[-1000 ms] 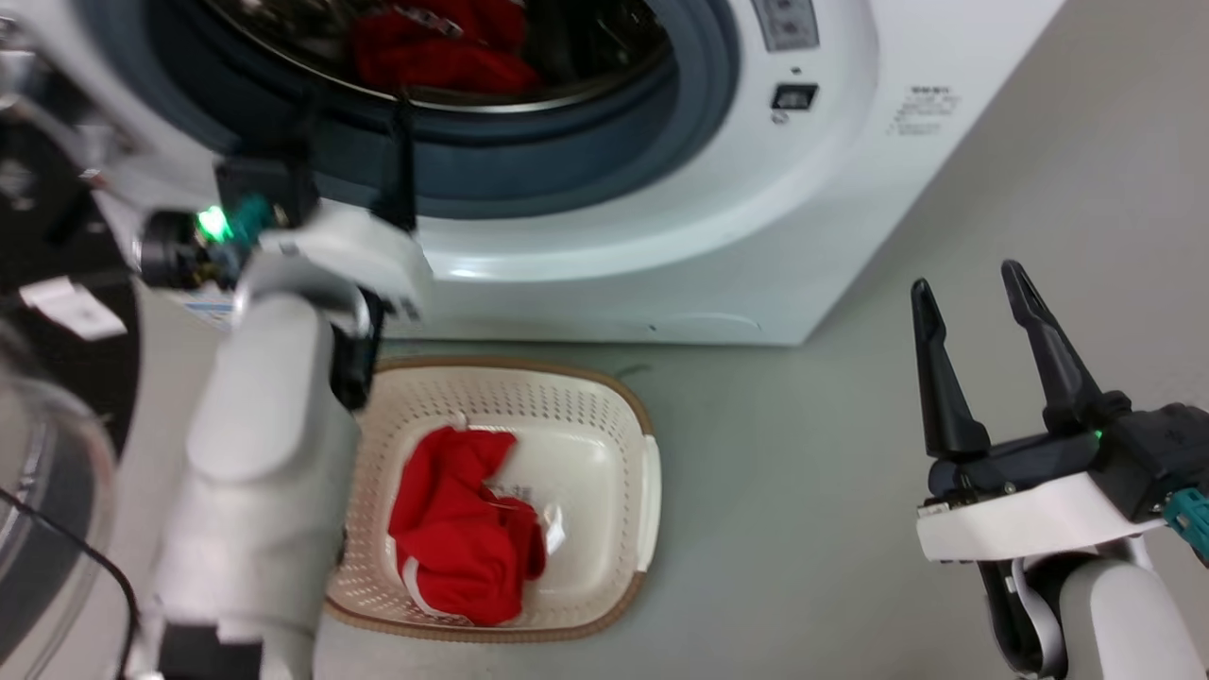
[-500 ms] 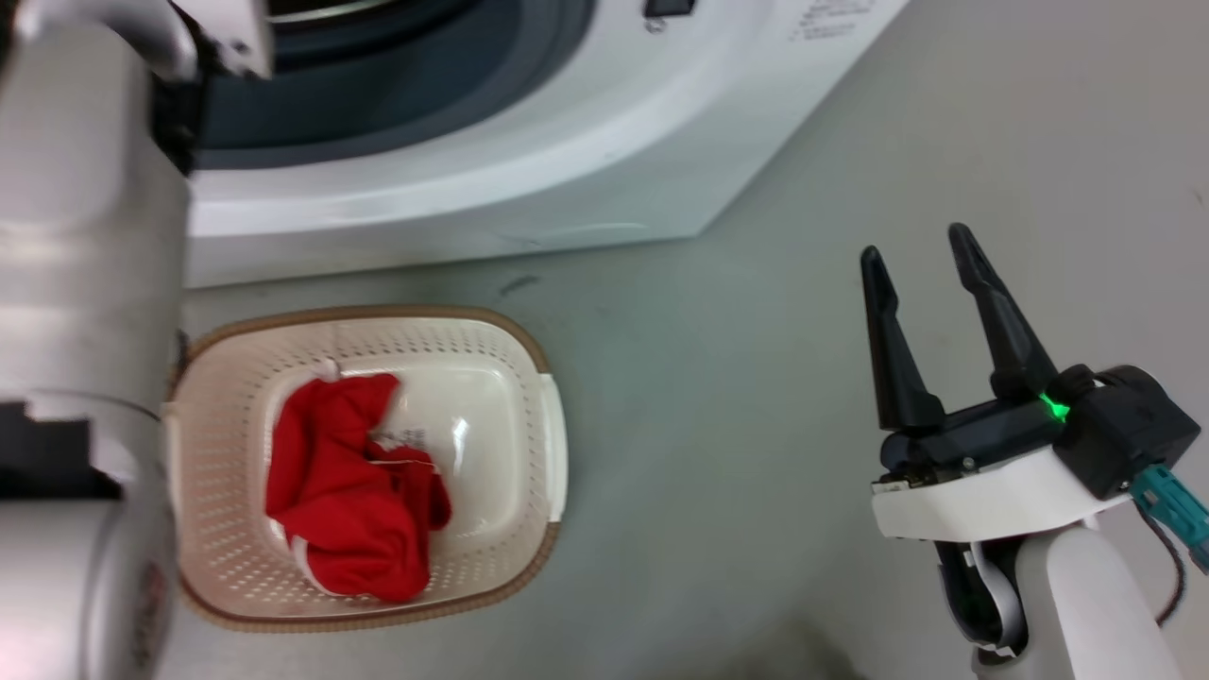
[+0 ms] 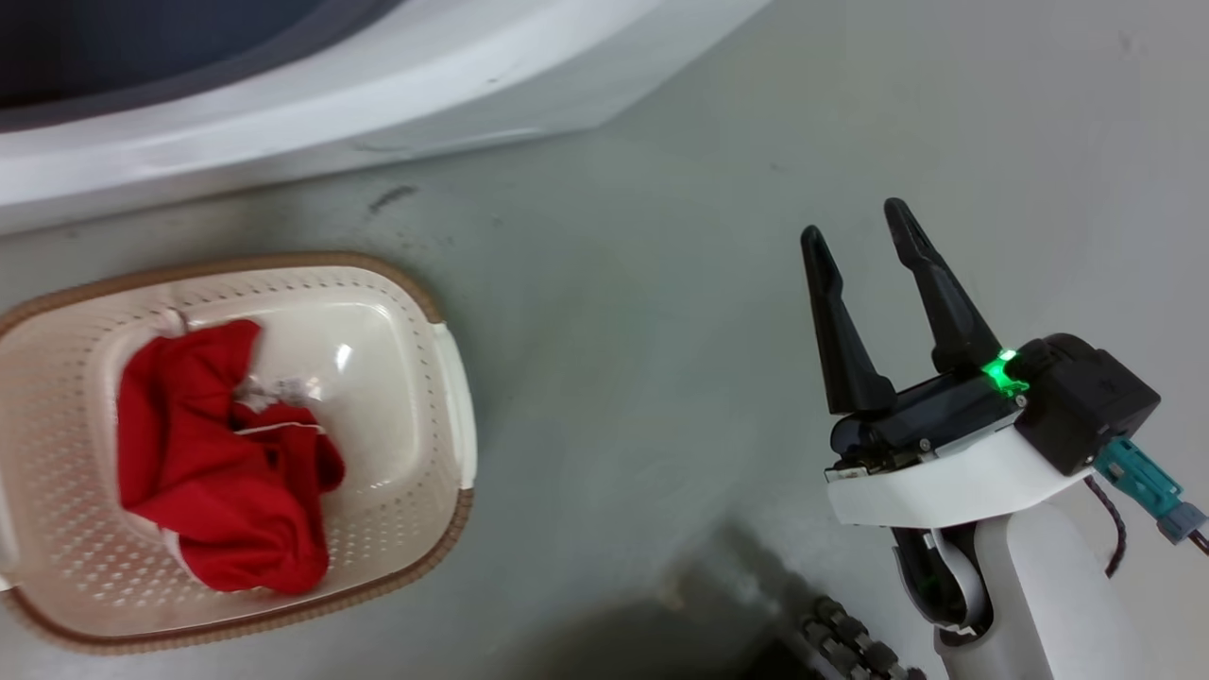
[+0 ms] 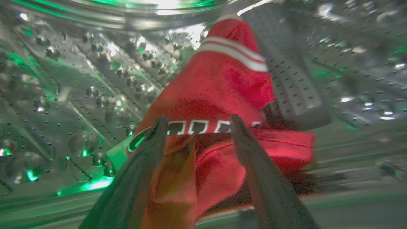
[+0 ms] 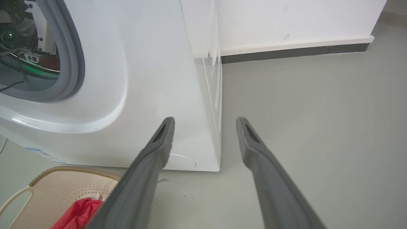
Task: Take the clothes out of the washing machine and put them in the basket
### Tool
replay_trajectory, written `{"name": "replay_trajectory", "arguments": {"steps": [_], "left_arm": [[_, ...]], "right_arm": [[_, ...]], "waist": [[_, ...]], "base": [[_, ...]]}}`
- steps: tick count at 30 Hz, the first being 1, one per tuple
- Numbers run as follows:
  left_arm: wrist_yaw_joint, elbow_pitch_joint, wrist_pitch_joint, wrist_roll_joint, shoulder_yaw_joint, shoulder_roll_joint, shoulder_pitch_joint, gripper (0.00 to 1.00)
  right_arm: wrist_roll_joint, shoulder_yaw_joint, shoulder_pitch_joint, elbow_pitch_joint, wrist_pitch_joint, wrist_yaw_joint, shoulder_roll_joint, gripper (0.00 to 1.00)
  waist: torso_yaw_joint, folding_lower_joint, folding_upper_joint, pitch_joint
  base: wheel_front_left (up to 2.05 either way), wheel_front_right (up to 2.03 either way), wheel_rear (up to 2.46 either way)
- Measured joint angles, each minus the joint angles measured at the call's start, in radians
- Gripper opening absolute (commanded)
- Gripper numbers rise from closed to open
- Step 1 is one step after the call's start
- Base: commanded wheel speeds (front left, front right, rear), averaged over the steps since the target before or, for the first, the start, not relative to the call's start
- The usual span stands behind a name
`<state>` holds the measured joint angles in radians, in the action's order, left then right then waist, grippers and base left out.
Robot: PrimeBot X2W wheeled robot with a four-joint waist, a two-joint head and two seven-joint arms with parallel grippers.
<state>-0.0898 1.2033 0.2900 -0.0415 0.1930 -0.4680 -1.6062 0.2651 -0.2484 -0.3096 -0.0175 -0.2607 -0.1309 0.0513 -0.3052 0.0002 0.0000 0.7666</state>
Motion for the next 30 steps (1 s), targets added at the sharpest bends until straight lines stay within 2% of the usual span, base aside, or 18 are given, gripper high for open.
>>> {"name": "replay_trajectory", "arguments": {"steps": [9,11,12,16,20,30], "left_arm": [[-0.013,0.014,0.189,-0.027,0.045,-0.053,-0.074,1.0],[-0.013,0.013,0.218,-0.027,0.048,-0.06,-0.081,0.15],[-0.011,0.009,0.221,-0.026,0.047,-0.063,-0.083,0.0],[0.004,-0.015,0.234,-0.022,0.05,-0.07,-0.083,0.0],[0.031,-0.066,0.192,-0.012,0.049,-0.07,-0.058,0.0],[0.101,-0.231,-0.174,0.057,0.014,-0.045,0.118,0.0]], "right_arm": [[0.037,-0.035,-0.017,-0.008,-0.001,0.0,0.0,1.0],[0.044,-0.04,-0.017,-0.008,-0.001,0.0,0.0,1.0],[0.044,-0.042,-0.017,-0.007,-0.001,0.0,0.0,1.0],[0.052,-0.045,-0.018,-0.006,-0.002,0.0,0.0,1.0],[0.053,-0.04,-0.021,0.0,-0.002,0.0,0.0,1.0],[0.022,0.004,-0.034,0.028,-0.002,0.0,0.0,1.0]], "waist": [[-0.06,0.0,0.0,0.07],[-0.067,-0.0001,0.0,0.075],[-0.07,0.0,0.0,0.076],[-0.076,-0.0001,0.0,0.074],[-0.075,-0.0001,0.0,0.065],[-0.045,-0.0001,0.0,-0.009]], "base": [[0.0,0.0,0.0],[0.0,0.0,0.0],[0.0,0.0,0.0],[0.0,0.0,0.0],[0.0,0.0,0.0],[0.0,0.0,0.0]]}}
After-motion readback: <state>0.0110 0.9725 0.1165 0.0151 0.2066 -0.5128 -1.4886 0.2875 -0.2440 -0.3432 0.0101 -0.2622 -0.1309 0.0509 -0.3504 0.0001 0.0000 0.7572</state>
